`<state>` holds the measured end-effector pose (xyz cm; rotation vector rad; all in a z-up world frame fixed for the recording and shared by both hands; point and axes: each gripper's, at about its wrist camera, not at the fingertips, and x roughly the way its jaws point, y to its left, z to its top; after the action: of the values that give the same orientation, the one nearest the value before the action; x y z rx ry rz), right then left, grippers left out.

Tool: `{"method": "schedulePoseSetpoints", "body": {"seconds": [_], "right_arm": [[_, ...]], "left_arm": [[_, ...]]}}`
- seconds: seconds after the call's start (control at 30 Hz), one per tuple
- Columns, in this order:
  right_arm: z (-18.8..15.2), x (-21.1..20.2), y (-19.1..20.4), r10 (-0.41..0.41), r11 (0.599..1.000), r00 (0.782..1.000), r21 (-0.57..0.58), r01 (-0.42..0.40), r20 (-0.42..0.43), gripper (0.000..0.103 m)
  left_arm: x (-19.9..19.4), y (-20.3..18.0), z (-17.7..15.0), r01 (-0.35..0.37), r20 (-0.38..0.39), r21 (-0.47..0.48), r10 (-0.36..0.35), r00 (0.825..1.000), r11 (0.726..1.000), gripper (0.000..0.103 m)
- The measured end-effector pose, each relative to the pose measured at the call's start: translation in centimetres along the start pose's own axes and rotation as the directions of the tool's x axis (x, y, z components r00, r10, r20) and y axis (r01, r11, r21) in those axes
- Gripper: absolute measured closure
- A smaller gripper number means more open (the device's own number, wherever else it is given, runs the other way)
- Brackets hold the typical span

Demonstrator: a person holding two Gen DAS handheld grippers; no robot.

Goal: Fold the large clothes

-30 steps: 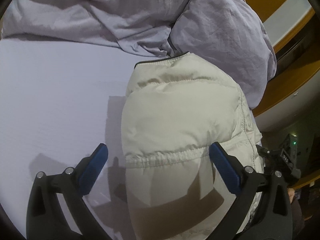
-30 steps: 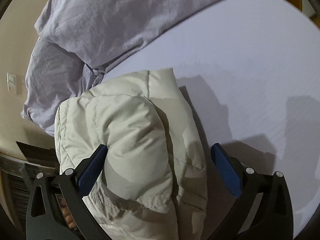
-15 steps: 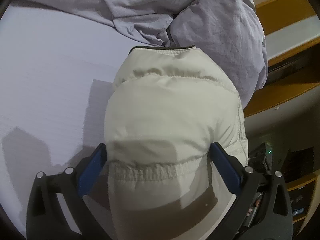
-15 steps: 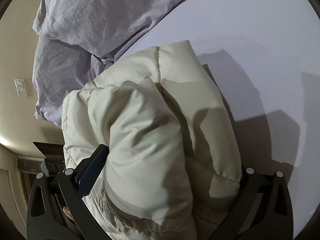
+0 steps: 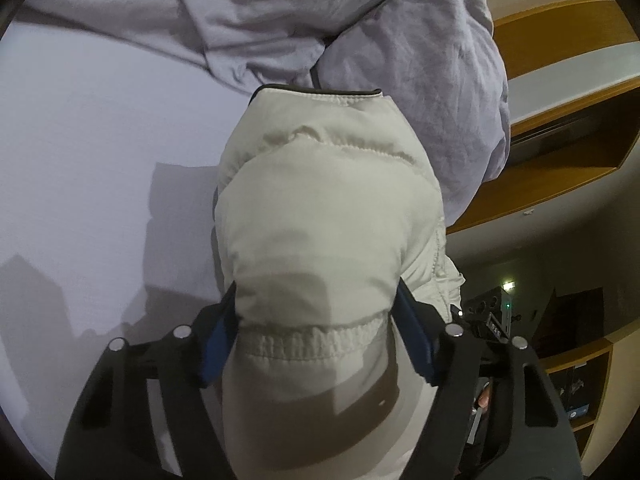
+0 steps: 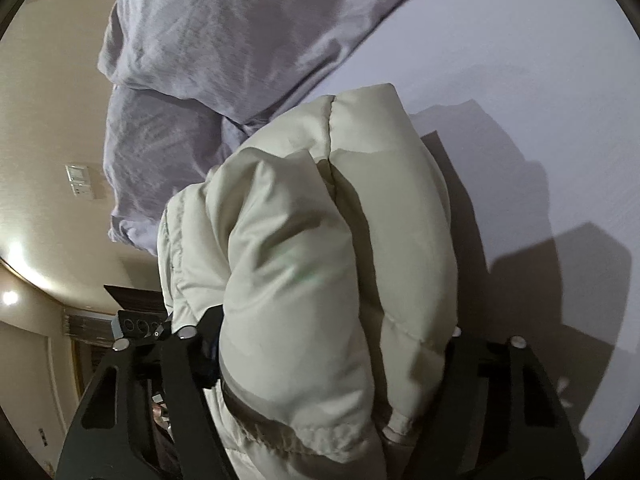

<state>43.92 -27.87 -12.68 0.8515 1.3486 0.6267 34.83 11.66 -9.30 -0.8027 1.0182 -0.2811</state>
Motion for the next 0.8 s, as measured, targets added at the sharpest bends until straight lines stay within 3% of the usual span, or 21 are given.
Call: {"method": "schedulePoseSetpoints", "body": {"seconds": [0.43, 0.53, 0.6, 0.67, 0.8], "right_arm": [[3.9, 8.0, 6.7, 0.024, 0.999, 0.999, -0.030, -0.025, -0.031, 0.040], [4.3, 9.4, 7.6, -0.015, 0.999, 0.999, -0.041, 0.013, -0.036, 0.040], [4.4, 9.7, 8.0, -0.064, 0.997, 0.997, -0.053, 0.062, -0.035, 0.034], [4.4, 9.4, 8.4, -0.110, 0.991, 0.993, -0.082, 0.107, -0.034, 0.026], [4.2, 7.6, 9.3, -0.172, 0.974, 0.985, -0.148, 0.169, -0.008, 0.022]], "left_arm": [[-4.3, 2.7, 8.0, -0.100, 0.138, -0.007, 0.100, 0.985, 0.995, 0.034], [-4.5, 3.7, 9.4, -0.135, 0.160, -0.023, 0.137, 0.978, 0.991, 0.033], [-4.3, 4.4, 9.6, -0.150, 0.159, -0.039, 0.155, 0.975, 0.988, 0.033], [-4.2, 4.7, 9.4, -0.168, 0.167, -0.040, 0.172, 0.971, 0.985, 0.030], [-4.6, 4.1, 9.3, -0.248, 0.191, -0.003, 0.244, 0.951, 0.969, 0.024]]}}
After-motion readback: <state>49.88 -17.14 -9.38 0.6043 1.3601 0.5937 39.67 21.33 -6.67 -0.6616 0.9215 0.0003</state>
